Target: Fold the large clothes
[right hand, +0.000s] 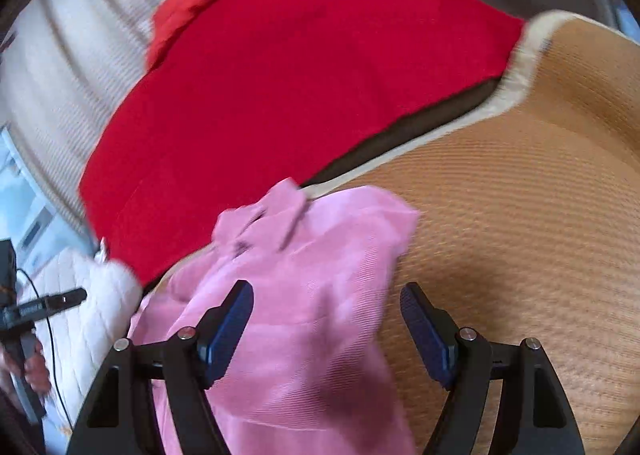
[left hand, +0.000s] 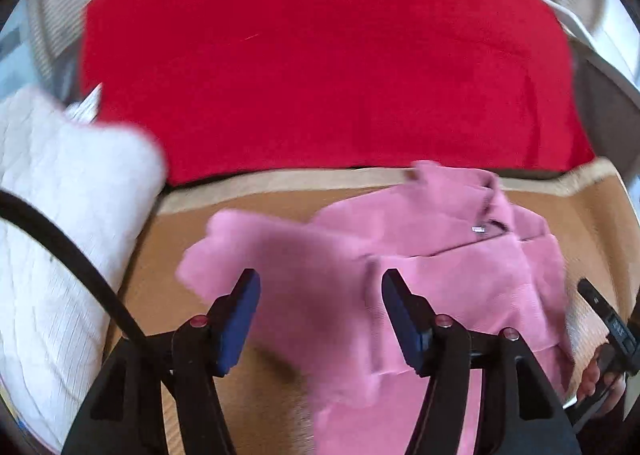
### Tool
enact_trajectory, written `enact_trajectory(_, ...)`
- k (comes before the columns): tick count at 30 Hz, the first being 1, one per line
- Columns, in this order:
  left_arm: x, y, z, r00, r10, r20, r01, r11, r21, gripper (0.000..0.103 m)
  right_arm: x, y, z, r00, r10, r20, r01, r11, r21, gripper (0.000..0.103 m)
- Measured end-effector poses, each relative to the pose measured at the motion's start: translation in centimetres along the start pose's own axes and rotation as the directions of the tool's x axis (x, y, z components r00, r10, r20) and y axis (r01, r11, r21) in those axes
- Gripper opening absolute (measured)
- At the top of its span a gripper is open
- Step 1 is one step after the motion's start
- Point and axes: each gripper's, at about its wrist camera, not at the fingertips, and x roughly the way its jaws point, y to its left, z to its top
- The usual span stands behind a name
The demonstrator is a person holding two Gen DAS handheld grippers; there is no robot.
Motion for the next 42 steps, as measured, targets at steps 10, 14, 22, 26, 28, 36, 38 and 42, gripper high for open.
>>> enact_trajectory(10,5.4,9.7,-5.0,0.994,0.020,-0.109,-0.057,0.938,-0.342,0.064,6.6,6.4,-3.0,0.975,0.060,-0.216,-0.101,0.978,-0.184,0.078)
enact_trajectory(14,8.1,11.0,-5.8,0.991,-0.068,-0.113,0.010,0.891,-0.455,0.064,8.0,7.9,-4.4,0.970,-0.037,-0.242,-0.033,0.960,-0.277,0.078)
enact_trajectory(22,12.6,11.6,-5.4,0.973,-0.224,-0.056,0.134,0.744,-0.655,0.064,8.1,8.1,-4.9,0.969,-0.054,-0.242,-0.016,0.960,-0.279,0.078)
enact_trajectory(26,14.0,12.1,-5.1,0.971,-0.238,-0.017,0.158,0.698,-0.699,0.058,8.3,8.1,-4.6,0.969,-0.069,-0.237,-0.003,0.956,-0.292,0.078)
enact_trajectory(28,14.7,12.3,-5.1,0.970,-0.242,-0.006,0.165,0.680,-0.714,0.046,8.3,8.2,-4.6,0.969,-0.070,-0.235,-0.001,0.957,-0.291,0.078)
enact_trajectory(36,17.2,13.7,-3.5,0.980,-0.198,0.032,0.155,0.645,-0.748,0.018,8.4,8.3,-4.8,0.971,-0.075,-0.226,0.005,0.955,-0.295,0.078)
enact_trajectory(38,17.5,13.9,-3.3,0.982,-0.186,0.034,0.149,0.646,-0.749,0.009,8.4,8.3,-4.8,0.972,-0.073,-0.224,0.004,0.956,-0.293,0.078)
enact_trajectory(42,16.4,14.9,-2.4,0.983,-0.144,0.113,0.180,0.659,-0.730,0.004,8.4,8.3,-4.7,0.973,-0.070,-0.221,0.003,0.957,-0.290,0.078)
